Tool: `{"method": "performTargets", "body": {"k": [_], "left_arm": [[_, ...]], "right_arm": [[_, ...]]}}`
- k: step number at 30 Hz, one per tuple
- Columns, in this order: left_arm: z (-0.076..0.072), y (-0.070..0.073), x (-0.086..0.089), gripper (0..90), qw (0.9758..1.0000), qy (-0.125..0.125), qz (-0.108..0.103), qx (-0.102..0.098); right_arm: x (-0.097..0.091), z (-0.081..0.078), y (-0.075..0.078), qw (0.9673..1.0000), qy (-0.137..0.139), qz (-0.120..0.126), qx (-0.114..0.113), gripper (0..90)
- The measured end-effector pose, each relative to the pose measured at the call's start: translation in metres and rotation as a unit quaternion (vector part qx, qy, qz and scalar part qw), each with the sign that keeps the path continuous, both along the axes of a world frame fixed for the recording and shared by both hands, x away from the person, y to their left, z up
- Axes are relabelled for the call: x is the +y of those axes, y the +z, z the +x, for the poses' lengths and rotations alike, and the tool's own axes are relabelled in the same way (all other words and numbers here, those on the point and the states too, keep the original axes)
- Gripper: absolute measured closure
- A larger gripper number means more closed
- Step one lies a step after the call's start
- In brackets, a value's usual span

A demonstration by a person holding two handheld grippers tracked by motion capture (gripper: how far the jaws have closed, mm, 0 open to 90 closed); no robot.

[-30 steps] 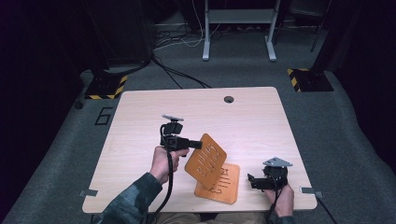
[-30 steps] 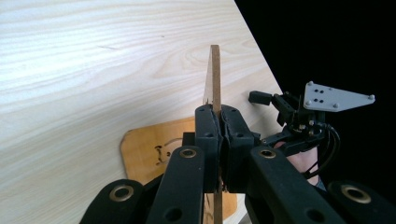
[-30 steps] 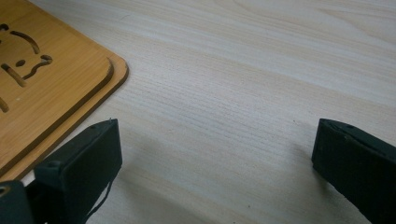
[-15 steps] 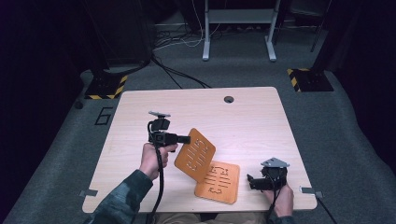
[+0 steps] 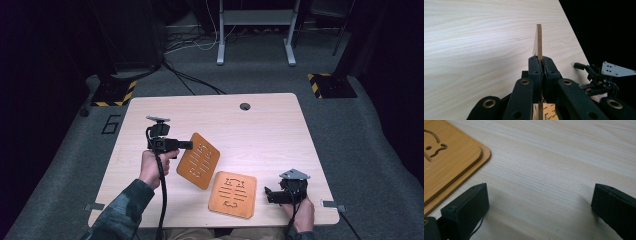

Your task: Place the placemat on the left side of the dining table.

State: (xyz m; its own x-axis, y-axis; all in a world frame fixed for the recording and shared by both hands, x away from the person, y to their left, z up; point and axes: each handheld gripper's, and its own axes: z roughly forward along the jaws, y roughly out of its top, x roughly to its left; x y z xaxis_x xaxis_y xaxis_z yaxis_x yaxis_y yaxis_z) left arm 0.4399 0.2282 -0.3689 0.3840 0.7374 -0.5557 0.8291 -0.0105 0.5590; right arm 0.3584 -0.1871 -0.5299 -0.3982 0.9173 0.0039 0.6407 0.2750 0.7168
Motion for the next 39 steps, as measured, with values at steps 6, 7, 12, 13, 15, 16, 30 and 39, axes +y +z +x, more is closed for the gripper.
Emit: {"method": "performTargets", "body": {"k": [6, 7, 12, 13, 15, 16, 30, 39], "left_arm": [[0.003, 0.002, 0.010, 87.0, 1.0000, 0.008, 0.004, -0.003], [0.003, 0.002, 0.012, 87.0, 0.9999, 0.011, 0.005, -0.003], [0.005, 0.004, 0.022, 87.0, 0.9997, 0.026, 0.004, -0.005], [0.005, 0.004, 0.025, 87.1, 0.9996, 0.028, 0.004, -0.006], [0.006, 0.004, 0.028, 87.0, 0.9994, 0.034, 0.005, -0.005], [0.007, 0.005, 0.030, 87.0, 0.9993, 0.037, 0.005, -0.005], [0.014, 0.005, 0.053, 87.0, 0.9982, 0.058, 0.014, 0.001], [0.019, 0.006, 0.066, 87.0, 0.9969, 0.076, 0.019, 0.005]], "right_arm": [[0.000, 0.000, 0.000, 1.0000, 0.000, 0.000, -0.001, 0.4], [0.000, 0.000, 0.000, 1.0000, 0.000, 0.000, -0.001, 0.4], [0.000, 0.000, 0.000, 1.0000, 0.000, 0.000, -0.001, 0.5], [0.000, 0.000, 0.000, 1.0000, 0.000, 0.000, -0.001, 0.5], [0.000, 0.000, 0.000, 1.0000, 0.001, 0.001, -0.001, 0.5], [0.000, 0.000, 0.000, 1.0000, 0.000, 0.001, 0.000, 0.6], [0.000, 0.000, 0.000, 1.0000, 0.001, 0.001, -0.001, 0.6], [0.000, 0.000, 0.000, 1.0000, 0.001, 0.001, -0.001, 0.6]]}}
